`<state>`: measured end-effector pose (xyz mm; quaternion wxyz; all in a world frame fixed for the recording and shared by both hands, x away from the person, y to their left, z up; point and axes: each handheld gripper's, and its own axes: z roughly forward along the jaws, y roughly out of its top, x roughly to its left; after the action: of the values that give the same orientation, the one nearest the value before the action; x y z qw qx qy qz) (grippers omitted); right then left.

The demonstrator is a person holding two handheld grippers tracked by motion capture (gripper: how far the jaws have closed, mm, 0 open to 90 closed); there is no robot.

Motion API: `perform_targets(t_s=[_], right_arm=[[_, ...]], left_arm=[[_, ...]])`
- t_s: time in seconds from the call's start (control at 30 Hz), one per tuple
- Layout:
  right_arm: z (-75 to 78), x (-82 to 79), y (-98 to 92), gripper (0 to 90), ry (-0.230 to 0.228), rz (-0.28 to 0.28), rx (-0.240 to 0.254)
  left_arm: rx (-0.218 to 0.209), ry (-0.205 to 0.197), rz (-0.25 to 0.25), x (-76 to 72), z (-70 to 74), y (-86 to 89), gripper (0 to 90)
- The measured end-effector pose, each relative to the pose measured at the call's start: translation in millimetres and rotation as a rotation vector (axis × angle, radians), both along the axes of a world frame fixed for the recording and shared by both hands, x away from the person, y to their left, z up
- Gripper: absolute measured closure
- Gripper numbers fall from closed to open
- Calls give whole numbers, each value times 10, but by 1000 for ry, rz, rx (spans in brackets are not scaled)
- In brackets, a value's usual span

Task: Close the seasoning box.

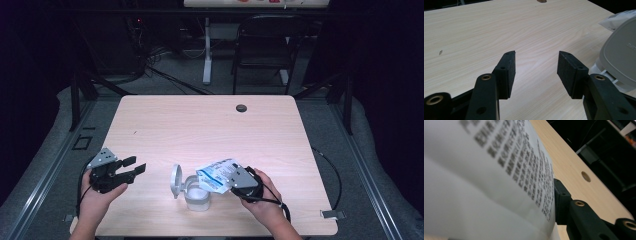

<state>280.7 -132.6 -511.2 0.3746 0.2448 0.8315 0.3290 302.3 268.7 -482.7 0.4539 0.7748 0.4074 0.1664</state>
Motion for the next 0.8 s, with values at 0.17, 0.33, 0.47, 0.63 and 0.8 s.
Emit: perform_targets(t_s=[0.17, 0.33, 0.47, 0.63, 0.8], right_arm=[[37, 53, -93, 719, 41, -31, 94], [34, 84, -172, 717, 81, -56, 173], [8, 96, -229, 716, 102, -76, 216], [-32, 100, -287, 715, 122, -100, 252], [-72, 99, -350, 715, 130, -123, 287]], left_arm=[[-1, 1, 2, 7, -7, 4, 496], [-3, 4, -1, 9, -17, -5, 496], [1, 6, 0, 6, -18, -12, 496], [3, 5, -1, 8, -23, -16, 496], [3, 6, -2, 13, -43, -19, 497]])
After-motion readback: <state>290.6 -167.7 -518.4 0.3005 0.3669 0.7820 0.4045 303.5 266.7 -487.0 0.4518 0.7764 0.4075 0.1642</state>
